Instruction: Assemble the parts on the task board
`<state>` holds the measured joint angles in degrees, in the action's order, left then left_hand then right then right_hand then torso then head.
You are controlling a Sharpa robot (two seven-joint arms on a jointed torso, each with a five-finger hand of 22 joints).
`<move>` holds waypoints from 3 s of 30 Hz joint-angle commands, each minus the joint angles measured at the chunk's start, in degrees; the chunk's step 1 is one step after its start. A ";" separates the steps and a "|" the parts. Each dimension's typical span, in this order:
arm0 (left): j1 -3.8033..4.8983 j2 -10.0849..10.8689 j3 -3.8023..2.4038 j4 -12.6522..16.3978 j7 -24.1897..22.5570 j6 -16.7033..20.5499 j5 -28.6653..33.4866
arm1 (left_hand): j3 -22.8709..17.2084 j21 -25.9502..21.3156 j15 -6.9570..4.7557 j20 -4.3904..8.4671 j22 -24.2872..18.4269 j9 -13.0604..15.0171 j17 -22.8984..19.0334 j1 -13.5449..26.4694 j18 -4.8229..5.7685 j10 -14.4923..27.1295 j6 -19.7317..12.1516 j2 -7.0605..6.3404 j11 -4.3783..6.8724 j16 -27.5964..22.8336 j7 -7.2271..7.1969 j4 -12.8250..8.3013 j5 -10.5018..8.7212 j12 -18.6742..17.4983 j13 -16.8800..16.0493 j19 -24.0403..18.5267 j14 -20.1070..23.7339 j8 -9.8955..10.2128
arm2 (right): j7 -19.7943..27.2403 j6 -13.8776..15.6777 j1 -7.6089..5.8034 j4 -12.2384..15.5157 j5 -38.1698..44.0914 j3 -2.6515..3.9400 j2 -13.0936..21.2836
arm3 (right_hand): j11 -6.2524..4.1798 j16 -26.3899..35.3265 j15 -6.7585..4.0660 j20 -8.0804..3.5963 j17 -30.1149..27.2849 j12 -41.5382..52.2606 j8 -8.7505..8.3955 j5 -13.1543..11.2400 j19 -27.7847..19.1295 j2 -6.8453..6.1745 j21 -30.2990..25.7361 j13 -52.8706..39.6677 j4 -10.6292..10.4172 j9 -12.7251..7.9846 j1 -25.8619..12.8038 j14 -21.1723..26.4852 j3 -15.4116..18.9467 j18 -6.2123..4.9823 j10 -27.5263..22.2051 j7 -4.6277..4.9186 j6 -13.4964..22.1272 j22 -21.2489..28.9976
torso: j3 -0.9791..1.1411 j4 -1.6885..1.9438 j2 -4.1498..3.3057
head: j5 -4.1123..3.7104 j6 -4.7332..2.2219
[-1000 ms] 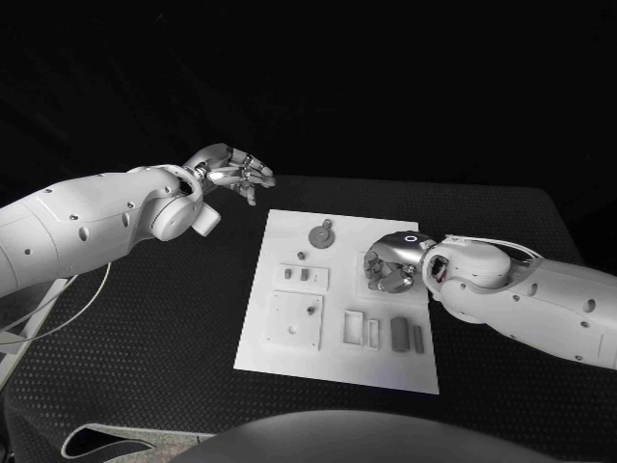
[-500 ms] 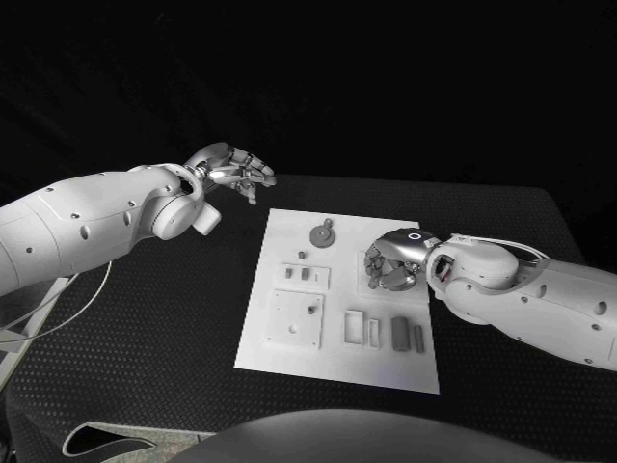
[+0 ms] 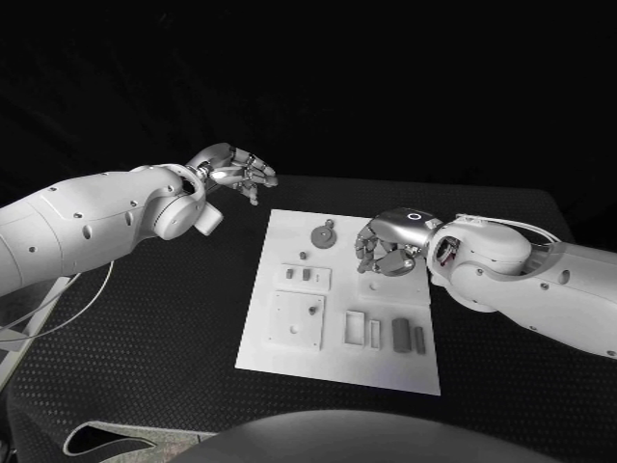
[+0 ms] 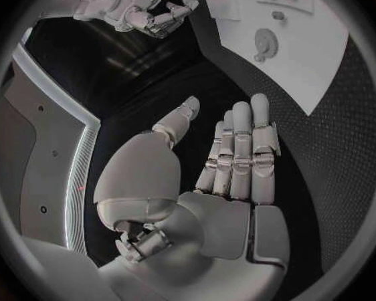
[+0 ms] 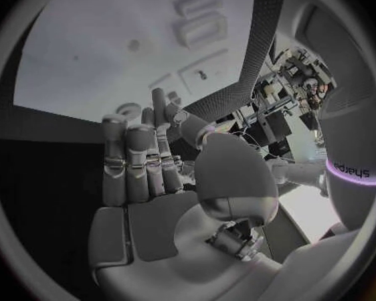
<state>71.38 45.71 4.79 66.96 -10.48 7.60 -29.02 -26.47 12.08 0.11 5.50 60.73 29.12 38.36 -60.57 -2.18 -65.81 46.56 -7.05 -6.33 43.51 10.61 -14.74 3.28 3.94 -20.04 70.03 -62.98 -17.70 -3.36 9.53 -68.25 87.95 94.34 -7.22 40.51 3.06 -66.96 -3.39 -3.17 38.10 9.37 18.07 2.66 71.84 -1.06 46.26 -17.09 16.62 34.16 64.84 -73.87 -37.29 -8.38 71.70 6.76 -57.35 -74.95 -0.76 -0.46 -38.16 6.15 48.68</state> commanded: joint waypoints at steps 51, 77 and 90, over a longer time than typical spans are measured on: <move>0.13 -1.34 -0.05 0.10 -0.61 -0.38 0.53 | 0.14 -0.38 0.10 -0.08 0.14 -0.21 0.27 0.28 -2.75 0.34 0.03 0.27 -0.11 -0.32 0.30 0.52 -0.04 0.07 -0.14 0.31 -0.10 -0.55 | -0.14 -3.29 5.03 -5.51 3.71 -4.43 -16.86 | -0.85 -0.16 -0.84 -0.15 -0.01 0.18 0.21 0.10 -0.30 0.49 0.27 -0.70 0.11 1.10 -0.89 0.79 -0.94 -6.62 2.40 -0.01 -0.02 -1.10 | 0.02 0.04 -0.04 | 3.93 1.32; 0.13 -1.37 -0.05 0.06 -0.56 -0.45 0.54 | 0.12 -0.42 0.10 -0.08 0.17 -0.28 0.37 0.28 -2.75 0.35 -0.01 0.26 -0.11 -0.39 0.31 0.58 -0.04 0.07 -0.16 0.32 -0.12 -0.64 | -0.05 -2.77 6.24 -7.77 4.10 -4.45 -17.83 | -0.87 -0.20 -0.86 -0.19 0.00 0.15 0.23 0.10 -0.31 0.48 0.33 -0.87 0.13 1.24 -0.94 0.78 -1.02 -6.62 2.38 -0.01 0.04 -1.11 | 0.03 -0.03 -0.01 | 4.01 1.32; 0.13 -1.36 -0.05 0.04 -0.55 -0.50 0.54 | 0.11 -0.43 0.10 -0.08 0.19 -0.32 0.41 0.27 -2.75 0.36 -0.03 0.26 -0.11 -0.42 0.31 0.61 -0.04 0.06 -0.16 0.33 -0.12 -0.68 | -0.04 -1.65 6.46 -7.63 4.18 -4.46 -17.98 | -0.87 -0.22 -0.86 -0.21 0.01 0.13 0.25 0.11 -0.31 0.47 0.36 -0.95 0.14 1.31 -0.94 0.78 -1.06 -6.62 2.37 -0.02 0.04 -1.11 | 0.01 0.03 -0.02 | 4.01 1.32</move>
<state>71.42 44.44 4.78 66.97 -10.44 7.64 -28.82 -26.38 11.85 0.11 5.50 60.82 28.87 38.69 -60.57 -2.18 -65.70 46.54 -7.05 -6.42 43.29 10.59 -14.57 3.28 3.94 -20.13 70.04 -62.98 -18.14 -3.33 7.68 -61.95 80.24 97.85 -11.59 22.63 2.88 -66.95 -3.38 -2.97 38.06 9.36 18.09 2.62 71.63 -0.98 46.26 -17.99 16.67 35.41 63.89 -73.86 -37.95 -8.34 71.89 6.83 -56.86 -74.91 -0.75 -0.44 -38.18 10.13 50.00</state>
